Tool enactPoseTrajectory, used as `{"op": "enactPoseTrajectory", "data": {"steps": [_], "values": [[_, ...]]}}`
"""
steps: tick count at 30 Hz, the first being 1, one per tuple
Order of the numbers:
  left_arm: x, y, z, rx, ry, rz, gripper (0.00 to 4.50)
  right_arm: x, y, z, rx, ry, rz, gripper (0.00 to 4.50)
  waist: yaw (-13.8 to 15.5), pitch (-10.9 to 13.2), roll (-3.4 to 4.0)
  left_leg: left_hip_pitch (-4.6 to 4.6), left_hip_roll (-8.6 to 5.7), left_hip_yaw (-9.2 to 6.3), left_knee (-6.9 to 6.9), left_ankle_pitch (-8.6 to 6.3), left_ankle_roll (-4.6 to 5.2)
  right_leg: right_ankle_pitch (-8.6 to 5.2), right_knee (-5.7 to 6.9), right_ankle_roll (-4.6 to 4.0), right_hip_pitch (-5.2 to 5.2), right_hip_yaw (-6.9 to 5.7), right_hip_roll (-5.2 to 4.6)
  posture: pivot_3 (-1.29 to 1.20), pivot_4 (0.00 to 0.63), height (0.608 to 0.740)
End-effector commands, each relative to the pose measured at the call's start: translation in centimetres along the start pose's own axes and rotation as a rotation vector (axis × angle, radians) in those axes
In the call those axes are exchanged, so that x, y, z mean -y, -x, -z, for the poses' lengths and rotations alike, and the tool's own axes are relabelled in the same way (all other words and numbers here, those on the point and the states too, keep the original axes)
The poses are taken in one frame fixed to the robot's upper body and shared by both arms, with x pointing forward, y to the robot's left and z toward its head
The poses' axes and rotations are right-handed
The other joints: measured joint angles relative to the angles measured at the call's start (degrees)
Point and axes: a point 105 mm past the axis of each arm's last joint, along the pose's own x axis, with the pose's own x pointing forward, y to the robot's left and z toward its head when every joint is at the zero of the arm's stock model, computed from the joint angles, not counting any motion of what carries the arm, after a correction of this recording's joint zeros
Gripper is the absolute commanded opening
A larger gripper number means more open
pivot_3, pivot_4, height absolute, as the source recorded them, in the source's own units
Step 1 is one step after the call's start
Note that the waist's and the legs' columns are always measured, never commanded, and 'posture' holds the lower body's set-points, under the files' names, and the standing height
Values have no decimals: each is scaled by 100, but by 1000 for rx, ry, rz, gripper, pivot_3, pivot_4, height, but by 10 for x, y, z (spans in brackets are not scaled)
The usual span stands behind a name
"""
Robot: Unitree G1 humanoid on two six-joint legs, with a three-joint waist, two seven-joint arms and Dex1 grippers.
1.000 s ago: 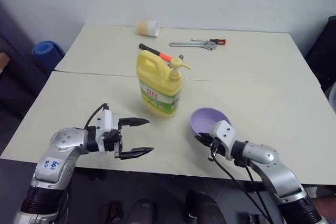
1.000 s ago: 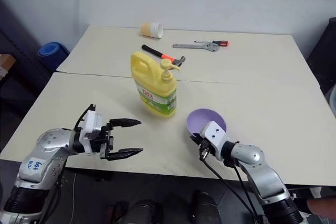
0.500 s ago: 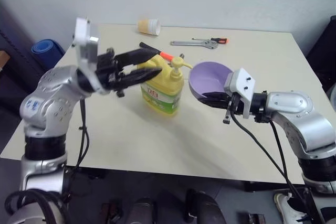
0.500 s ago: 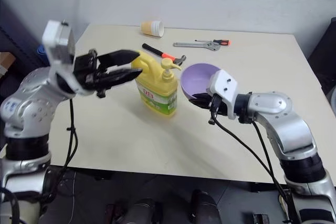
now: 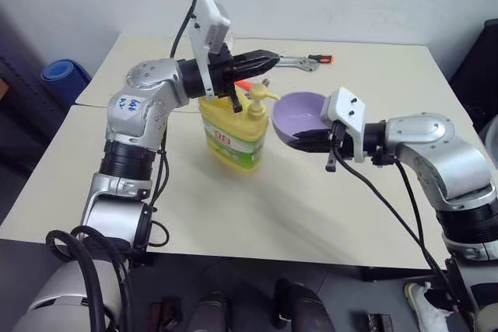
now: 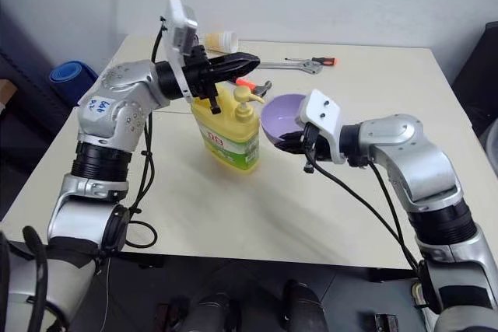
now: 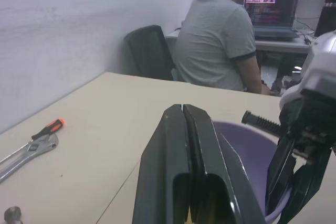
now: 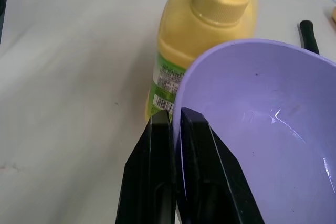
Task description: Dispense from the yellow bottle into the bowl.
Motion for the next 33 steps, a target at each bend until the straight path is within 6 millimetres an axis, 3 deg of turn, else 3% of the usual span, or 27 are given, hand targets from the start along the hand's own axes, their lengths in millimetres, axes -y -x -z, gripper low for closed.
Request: {"op": "enactPoseTrajectory", "data": {"steps": [1, 16, 24, 33], "values": [[0, -2, -6, -6, -41, 4, 32, 1, 8, -21, 46, 49, 19, 0, 7, 0, 0, 0, 0, 0, 0, 0, 0, 0, 0, 0, 0, 0, -1, 0, 150, 740], [6, -7, 29, -178, -86, 13, 32, 0, 5, -30, 63, 39, 41, 0, 14, -1, 0, 6, 2, 2, 3, 0, 0, 1, 7, 1, 4, 5, -3, 0, 150, 740], [6, -10, 11, -126, -92, 25, 32, 1, 6, -28, 55, 29, 46, 0, 14, -1, 0, 7, 3, 4, 3, 0, 0, 1, 9, 1, 4, 7, -3, 0, 150, 740], [12, -7, 46, -246, -28, 18, 32, 0, 6, -34, 74, 26, 45, 0, 14, -1, 0, 9, 4, 4, 3, 0, 0, 1, 10, 1, 4, 8, -3, 0, 150, 740]]}}
